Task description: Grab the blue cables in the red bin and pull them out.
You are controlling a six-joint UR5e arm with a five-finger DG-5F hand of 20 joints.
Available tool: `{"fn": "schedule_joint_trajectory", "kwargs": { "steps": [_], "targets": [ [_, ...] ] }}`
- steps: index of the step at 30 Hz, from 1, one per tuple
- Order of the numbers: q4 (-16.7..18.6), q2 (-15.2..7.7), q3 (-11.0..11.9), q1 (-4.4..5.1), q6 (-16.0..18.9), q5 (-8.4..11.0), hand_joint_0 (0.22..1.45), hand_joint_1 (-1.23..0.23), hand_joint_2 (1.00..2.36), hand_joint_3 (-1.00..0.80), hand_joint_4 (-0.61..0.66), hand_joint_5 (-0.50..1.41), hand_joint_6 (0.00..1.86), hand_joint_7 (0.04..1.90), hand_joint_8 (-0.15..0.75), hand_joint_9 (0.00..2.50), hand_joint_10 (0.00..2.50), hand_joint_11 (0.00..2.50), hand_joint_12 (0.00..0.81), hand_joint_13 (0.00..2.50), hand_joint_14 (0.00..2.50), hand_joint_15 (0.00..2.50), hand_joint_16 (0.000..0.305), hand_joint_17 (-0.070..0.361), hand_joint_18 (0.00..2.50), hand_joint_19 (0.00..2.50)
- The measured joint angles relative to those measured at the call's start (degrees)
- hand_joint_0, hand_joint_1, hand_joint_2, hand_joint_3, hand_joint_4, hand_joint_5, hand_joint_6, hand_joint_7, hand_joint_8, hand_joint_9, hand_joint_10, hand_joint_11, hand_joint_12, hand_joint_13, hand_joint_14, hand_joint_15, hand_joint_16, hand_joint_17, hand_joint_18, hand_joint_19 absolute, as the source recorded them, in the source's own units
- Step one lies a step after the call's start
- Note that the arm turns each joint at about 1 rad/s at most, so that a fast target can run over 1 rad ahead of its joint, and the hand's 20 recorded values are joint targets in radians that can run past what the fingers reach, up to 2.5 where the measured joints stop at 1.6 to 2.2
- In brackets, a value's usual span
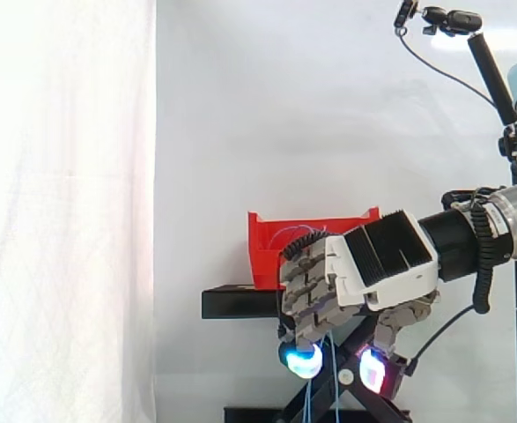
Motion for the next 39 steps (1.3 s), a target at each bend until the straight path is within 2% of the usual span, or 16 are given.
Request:
{"fn": "schedule_joint_trajectory", "kwargs": {
  "steps": [5, 8, 10, 14, 17, 19, 22, 27, 37, 39],
  "targets": [
    [0.1, 0.0, 0.4, -0.06, -1.8, 0.22, 0.75, -0.97, 1.0, -1.0, 0.15, 0.64, 0.0, 0.7, 0.288, 0.8, 0.02, 1.04, 0.399, 0.64, 0.02, 0.51, 0.057, 0.127, 0.39, 0.38],
    [-0.5, 0.0, 1.2, 0.02, -0.9, 0.54, 0.76, -0.97, 1.0, -1.0, 0.13, 0.65, 0.01, 0.69, 0.285, 0.8, 0.02, 1.05, 0.397, 0.64, 0.02, 0.51, 0.056, 0.127, 0.39, 0.38],
    [-2.1, 0.0, 2.3, 0.2, 0.4, 1.03, 0.76, -0.97, 1.0, -1.0, 0.12, 0.66, 0.01, 0.69, 0.284, 0.8, 0.02, 1.05, 0.396, 0.64, 0.02, 0.51, 0.056, 0.125, 0.39, 0.38],
    [-7.5, 0.0, 4.2, 0.52, 1.8, 1.72, 0.76, -0.98, 1.0, -1.0, 0.12, 0.68, 0.0, 0.73, 0.284, 0.8, 0.02, 1.05, 0.397, 0.64, 0.02, 0.51, 0.056, 0.125, 0.39, 0.38],
    [-10.6, 0.0, 4.6, 0.7, 0.1, 1.83, 0.76, -0.98, 1.0, -1.0, 0.12, 0.68, 0.0, 0.75, 0.286, 0.8, 0.02, 1.04, 0.398, 0.64, 0.02, 0.51, 0.056, 0.126, 0.39, 0.37],
    [-11.0, 0.0, 4.6, 0.76, -1.9, 1.91, 0.75, -0.99, 1.0, -1.0, 0.13, 0.67, 0.0, 0.77, 0.289, 0.78, 0.02, 1.04, 0.403, 0.64, 0.02, 0.51, 0.056, 0.126, 0.39, 0.37],
    [-10.1, -0.1, 4.6, 0.78, -6.1, 2.0, 0.74, -1.0, 1.0, -1.0, 0.12, 0.62, 0.05, 0.74, 0.289, 0.77, 0.02, 1.04, 0.404, 0.63, 0.02, 0.51, 0.057, 0.128, 0.39, 0.38],
    [-6.6, -0.1, 4.7, 0.75, -12.6, 2.06, 0.74, -1.01, 1.0, -1.0, 0.12, 0.61, 0.01, 0.74, 0.286, 0.75, 0.02, 1.03, 0.404, 0.62, 0.02, 0.51, 0.057, 0.129, 0.39, 0.38],
    [-4.3, -0.1, 4.5, 0.45, -16.6, 1.92, 0.73, -1.0, 1.0, -1.0, 0.13, 0.62, 0.0, 0.69, 0.289, 0.75, 0.02, 1.04, 0.404, 0.61, 0.02, 0.51, 0.057, 0.128, 0.38, 0.38],
    [-3.9, -0.1, 3.5, 0.27, -16.7, 1.95, 0.73, -1.0, 1.0, -1.0, 0.13, 0.62, 0.0, 0.69, 0.289, 0.76, 0.02, 1.04, 0.404, 0.62, 0.02, 0.51, 0.057, 0.128, 0.38, 0.38]
  ]
}}
